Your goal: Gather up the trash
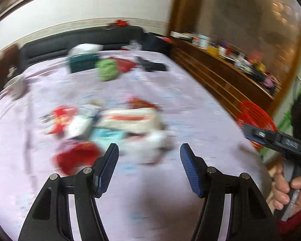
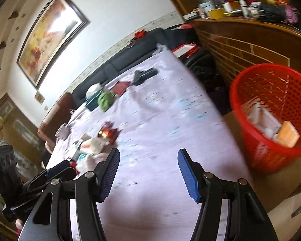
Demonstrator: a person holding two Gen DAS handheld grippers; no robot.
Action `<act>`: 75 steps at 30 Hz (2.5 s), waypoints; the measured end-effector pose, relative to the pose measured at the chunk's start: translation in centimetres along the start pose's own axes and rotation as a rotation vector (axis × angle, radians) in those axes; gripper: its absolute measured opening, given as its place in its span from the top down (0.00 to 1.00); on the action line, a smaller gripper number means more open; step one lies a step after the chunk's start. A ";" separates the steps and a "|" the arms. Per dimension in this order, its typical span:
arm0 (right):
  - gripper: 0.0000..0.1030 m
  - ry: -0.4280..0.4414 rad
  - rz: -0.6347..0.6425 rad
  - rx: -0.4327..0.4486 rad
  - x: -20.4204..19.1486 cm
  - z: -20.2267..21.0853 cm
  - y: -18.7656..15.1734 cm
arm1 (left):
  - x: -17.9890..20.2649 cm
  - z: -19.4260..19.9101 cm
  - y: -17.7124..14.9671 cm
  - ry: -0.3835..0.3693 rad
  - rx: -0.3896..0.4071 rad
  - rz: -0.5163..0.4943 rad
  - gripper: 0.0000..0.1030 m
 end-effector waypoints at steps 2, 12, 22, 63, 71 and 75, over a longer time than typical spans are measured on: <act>0.37 0.010 0.014 -0.016 -1.5 -0.7 -0.5 | -3.0 0.5 -0.1 0.049 0.006 0.058 0.40; 0.38 0.036 0.120 -0.098 -8.6 -3.9 -3.0 | -10.3 -2.6 -0.7 0.129 -0.015 0.197 0.40; 0.37 0.036 0.160 -0.145 -11.2 -5.5 -4.2 | -12.0 -4.9 -1.0 0.164 -0.025 0.233 0.48; 0.73 -0.162 0.395 0.182 -19.4 -8.9 -5.6 | -8.6 -1.2 0.3 0.262 0.192 0.043 0.58; 0.73 -0.186 0.446 0.231 -20.2 -8.4 -6.0 | -8.2 -0.9 0.2 0.285 0.205 0.019 0.58; 0.73 -0.190 0.443 0.227 -20.2 -8.4 -6.0 | -8.1 -0.9 0.3 0.292 0.206 0.013 0.58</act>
Point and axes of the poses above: each gripper's, at about its wrist camera, not at the fingertips, and z roughly against the way its jaws point, x to its right, y to its top, the point moved 3 cm from there along -z, roughly the way its jaws point, and after that the axes turned 10 degrees about -y, right-handed, at the moved point
